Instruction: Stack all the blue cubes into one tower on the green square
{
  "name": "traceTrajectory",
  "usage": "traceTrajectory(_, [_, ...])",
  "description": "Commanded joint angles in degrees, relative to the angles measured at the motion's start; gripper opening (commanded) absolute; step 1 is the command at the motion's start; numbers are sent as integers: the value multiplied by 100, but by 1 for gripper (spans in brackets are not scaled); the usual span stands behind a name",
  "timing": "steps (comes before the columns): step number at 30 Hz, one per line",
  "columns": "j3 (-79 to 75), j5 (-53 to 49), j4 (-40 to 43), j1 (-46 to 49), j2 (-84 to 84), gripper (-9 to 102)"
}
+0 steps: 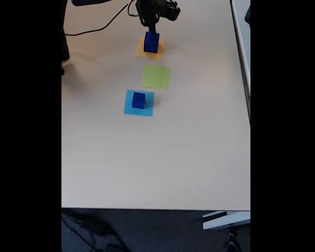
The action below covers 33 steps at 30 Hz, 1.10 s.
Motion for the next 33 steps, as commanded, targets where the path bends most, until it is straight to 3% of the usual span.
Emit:
traceTrajectory(1, [-316, -44, -70, 70, 132, 2])
traceTrajectory(23, [-536, -642, -18, 729, 554, 1])
traceTrajectory(33, [-35, -369, -255, 1336, 483, 1])
